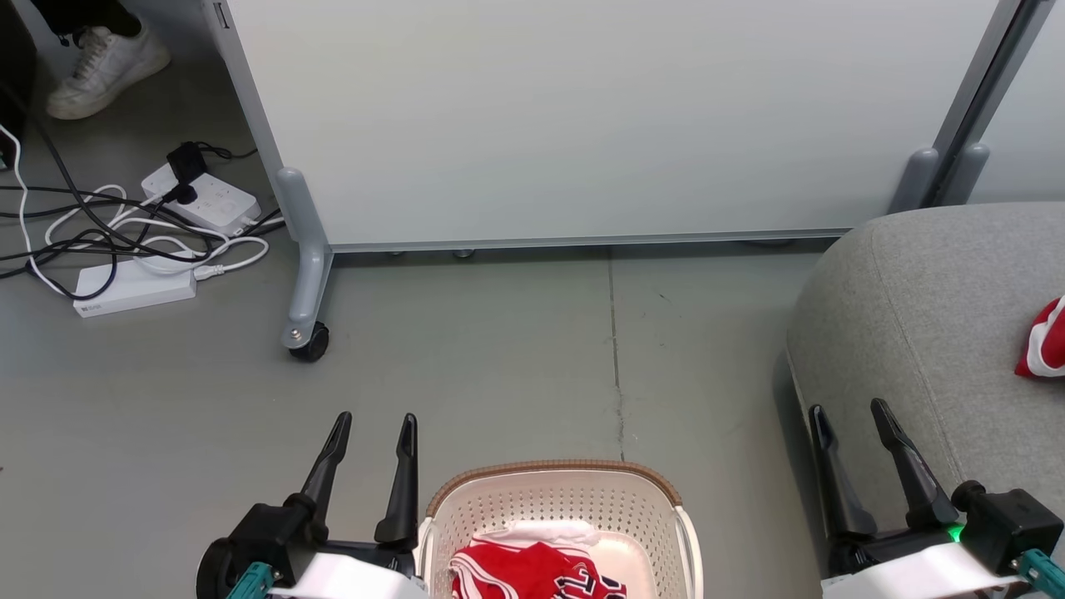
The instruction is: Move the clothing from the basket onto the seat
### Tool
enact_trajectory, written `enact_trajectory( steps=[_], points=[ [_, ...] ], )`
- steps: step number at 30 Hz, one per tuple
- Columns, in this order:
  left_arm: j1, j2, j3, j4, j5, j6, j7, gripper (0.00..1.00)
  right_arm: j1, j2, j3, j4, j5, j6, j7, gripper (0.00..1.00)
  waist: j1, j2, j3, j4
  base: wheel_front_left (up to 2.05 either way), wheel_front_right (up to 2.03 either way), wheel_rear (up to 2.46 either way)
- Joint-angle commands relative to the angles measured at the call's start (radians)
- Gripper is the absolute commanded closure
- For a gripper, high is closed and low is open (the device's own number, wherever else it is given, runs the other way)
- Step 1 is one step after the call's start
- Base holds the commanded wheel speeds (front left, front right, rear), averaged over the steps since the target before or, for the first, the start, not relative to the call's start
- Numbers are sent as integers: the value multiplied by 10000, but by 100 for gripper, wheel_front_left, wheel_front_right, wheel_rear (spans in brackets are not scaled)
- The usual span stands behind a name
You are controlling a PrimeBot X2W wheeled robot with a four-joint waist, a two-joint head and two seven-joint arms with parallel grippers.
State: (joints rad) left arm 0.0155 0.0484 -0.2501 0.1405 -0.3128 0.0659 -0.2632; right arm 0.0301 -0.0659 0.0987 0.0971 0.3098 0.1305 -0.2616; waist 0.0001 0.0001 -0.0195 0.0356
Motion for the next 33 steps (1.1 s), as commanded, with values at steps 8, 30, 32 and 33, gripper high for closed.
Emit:
enact_trajectory(
  steps=[8,30,32,33],
  points=[
    [-126,37,-192,-5,103,-20,-11,0,-142,-248,-235,-69,-42,6,-54,0,-1,-1,354,-88,0,0,0],
    [-4823,324,-2648,6339,3789,-945,-11,0,-3136,-227,-947,-1128,-5,6,-54,0,-1,-1,6458,-1718,0,0,0],
    [-5097,342,-2762,6659,3867,-1029,-11,0,-3227,-211,-913,-1199,13,6,-53,0,-1,-1,6724,-1813,0,0,0],
    [-5404,362,-2874,6988,3957,-1100,-11,0,-3317,-176,-883,-1271,50,6,-54,0,-1,-1,6972,-1906,0,0,0]
  ],
)
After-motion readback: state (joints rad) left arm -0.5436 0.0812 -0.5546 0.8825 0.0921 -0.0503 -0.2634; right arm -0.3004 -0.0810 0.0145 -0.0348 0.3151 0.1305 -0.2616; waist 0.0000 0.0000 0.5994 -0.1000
